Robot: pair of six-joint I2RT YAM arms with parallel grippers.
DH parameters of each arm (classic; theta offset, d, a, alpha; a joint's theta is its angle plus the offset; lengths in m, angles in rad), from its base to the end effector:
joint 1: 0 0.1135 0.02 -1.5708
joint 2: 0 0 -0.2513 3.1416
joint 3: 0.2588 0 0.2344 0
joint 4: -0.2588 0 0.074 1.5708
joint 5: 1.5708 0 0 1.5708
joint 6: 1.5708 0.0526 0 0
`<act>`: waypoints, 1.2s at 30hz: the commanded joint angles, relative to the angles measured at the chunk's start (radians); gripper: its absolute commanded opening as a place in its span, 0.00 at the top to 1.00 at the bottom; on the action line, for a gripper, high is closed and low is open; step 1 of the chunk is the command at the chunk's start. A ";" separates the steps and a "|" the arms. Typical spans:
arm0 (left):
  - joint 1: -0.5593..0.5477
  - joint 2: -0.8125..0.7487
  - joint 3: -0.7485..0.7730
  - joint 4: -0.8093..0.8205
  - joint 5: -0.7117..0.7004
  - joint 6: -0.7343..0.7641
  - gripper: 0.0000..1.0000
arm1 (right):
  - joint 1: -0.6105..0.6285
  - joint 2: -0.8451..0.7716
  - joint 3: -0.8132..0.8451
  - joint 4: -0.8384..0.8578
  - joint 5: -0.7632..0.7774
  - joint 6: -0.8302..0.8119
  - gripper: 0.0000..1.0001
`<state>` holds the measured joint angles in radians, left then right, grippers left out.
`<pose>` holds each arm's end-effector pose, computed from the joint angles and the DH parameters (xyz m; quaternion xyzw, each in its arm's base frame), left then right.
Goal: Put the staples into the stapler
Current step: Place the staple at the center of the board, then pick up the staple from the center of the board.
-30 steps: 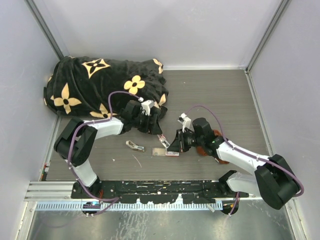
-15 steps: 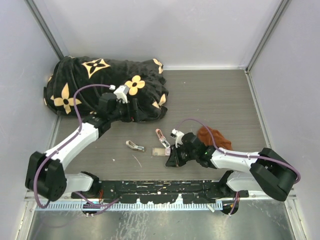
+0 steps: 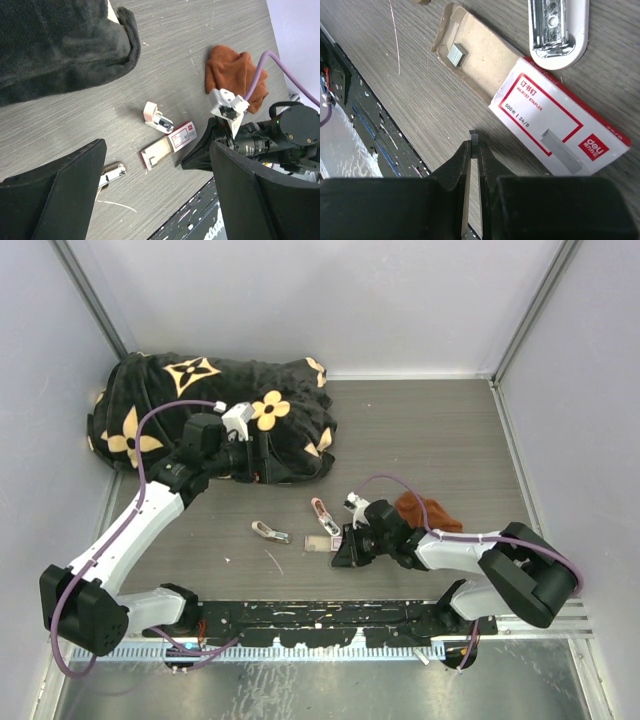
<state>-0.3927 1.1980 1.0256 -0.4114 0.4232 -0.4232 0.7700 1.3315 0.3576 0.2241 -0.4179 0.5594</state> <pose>0.2354 -0.1209 0.3005 0.0864 0.8625 -0.3535 0.3518 0.1479 0.1732 0.1208 -0.1766 0.8833 0.3905 0.1900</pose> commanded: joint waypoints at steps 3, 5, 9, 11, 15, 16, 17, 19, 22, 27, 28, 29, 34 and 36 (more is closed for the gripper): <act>0.013 0.004 0.070 -0.084 0.049 0.077 0.13 | 0.001 0.049 0.004 0.043 0.015 0.017 0.84; 0.016 0.004 0.068 -0.083 0.043 0.084 0.13 | 0.000 0.041 0.006 0.009 0.049 0.010 0.82; 0.017 -0.009 0.060 -0.088 0.017 0.100 0.10 | 0.000 0.003 0.021 -0.083 0.107 -0.006 0.73; 0.017 -0.017 0.056 -0.086 0.012 0.106 0.09 | 0.000 -0.022 0.030 -0.134 0.128 -0.013 0.67; 0.018 -0.030 0.046 -0.083 0.008 0.115 0.09 | 0.004 -0.089 0.059 -0.230 0.178 -0.026 0.57; 0.018 -0.034 0.043 -0.081 0.004 0.117 0.09 | 0.010 -0.110 0.069 -0.256 0.195 -0.034 0.56; 0.018 -0.038 0.040 -0.081 0.001 0.118 0.09 | 0.021 -0.132 0.082 -0.279 0.220 -0.042 0.54; 0.020 -0.048 0.035 -0.083 -0.005 0.123 0.09 | 0.057 -0.168 0.110 -0.321 0.267 -0.069 0.51; 0.020 -0.067 0.024 -0.075 -0.011 0.125 0.09 | 0.160 -0.160 0.160 -0.377 0.397 -0.106 0.51; 0.020 -0.080 0.015 -0.072 -0.016 0.123 0.09 | 0.305 -0.096 0.230 -0.430 0.603 -0.147 0.51; 0.020 -0.081 0.015 -0.072 -0.016 0.123 0.09 | 0.317 -0.082 0.238 -0.433 0.620 -0.155 0.51; 0.020 -0.080 0.014 -0.072 -0.016 0.123 0.09 | 0.325 -0.067 0.245 -0.437 0.627 -0.163 0.51; 0.020 -0.080 0.014 -0.069 -0.016 0.120 0.09 | 0.373 0.003 0.285 -0.439 0.678 -0.207 0.51; 0.019 -0.077 0.014 -0.069 -0.012 0.119 0.09 | 0.387 0.024 0.299 -0.438 0.682 -0.219 0.51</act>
<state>-0.3775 1.1431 1.0401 -0.4999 0.4103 -0.3202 1.1294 1.3296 0.5964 -0.2161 0.1841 0.3874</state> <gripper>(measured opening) 0.907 0.491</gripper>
